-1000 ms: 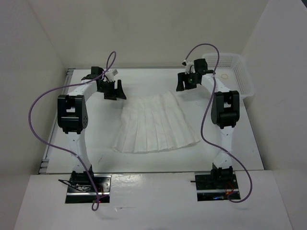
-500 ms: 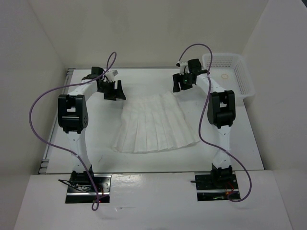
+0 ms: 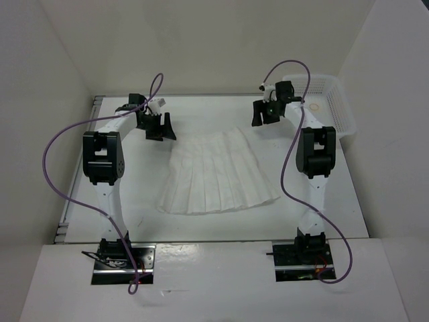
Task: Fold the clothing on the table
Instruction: Flatten the skirt out
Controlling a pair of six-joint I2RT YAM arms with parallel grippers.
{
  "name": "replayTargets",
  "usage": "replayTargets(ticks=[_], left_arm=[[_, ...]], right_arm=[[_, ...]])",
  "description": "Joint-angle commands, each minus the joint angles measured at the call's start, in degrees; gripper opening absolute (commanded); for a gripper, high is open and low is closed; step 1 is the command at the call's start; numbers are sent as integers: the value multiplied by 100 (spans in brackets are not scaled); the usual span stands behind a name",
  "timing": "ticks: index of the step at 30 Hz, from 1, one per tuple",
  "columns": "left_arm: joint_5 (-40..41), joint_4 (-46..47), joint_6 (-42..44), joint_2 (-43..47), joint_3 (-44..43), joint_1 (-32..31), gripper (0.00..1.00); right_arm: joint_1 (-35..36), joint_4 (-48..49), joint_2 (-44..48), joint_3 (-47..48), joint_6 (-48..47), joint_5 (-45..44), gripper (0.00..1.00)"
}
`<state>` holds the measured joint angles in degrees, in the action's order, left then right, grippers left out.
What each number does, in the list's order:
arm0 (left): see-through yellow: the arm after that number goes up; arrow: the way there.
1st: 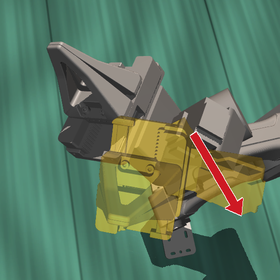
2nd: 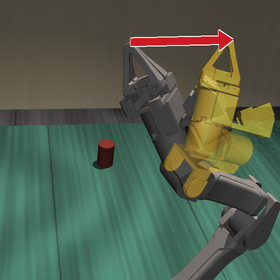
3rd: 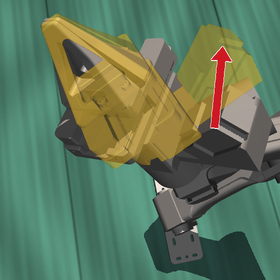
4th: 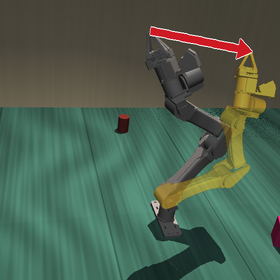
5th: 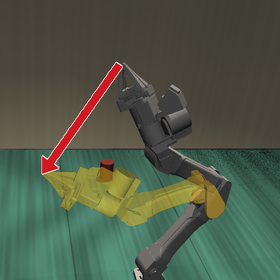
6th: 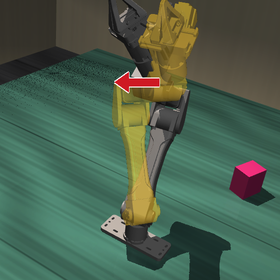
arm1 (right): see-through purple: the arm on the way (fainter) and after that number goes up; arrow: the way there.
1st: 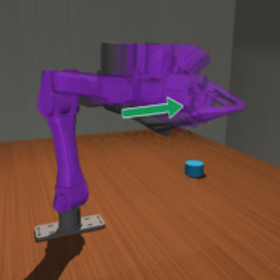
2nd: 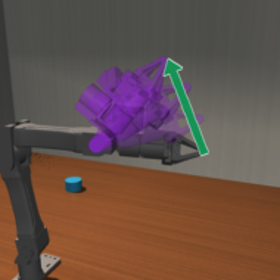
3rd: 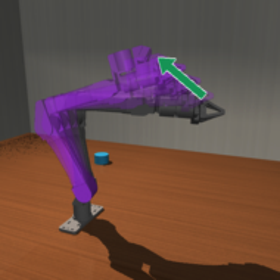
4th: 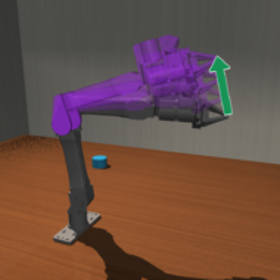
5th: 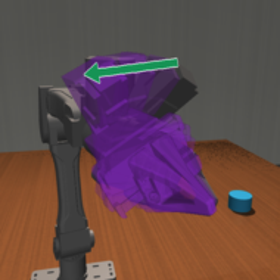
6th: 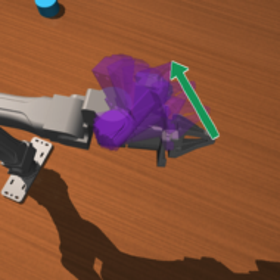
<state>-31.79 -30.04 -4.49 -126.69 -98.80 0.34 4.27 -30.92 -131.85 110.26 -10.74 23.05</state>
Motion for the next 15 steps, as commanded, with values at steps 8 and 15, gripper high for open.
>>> replayTargets(ticks=[8,15], left_arm=[[-126,-54,62,-31,-96,-8,84],[-126,-54,62,-84,-174,-60,84]], right_arm=[[197,-222,-306,514,72,297,69],[364,-275,-306,690,72,226,69]])
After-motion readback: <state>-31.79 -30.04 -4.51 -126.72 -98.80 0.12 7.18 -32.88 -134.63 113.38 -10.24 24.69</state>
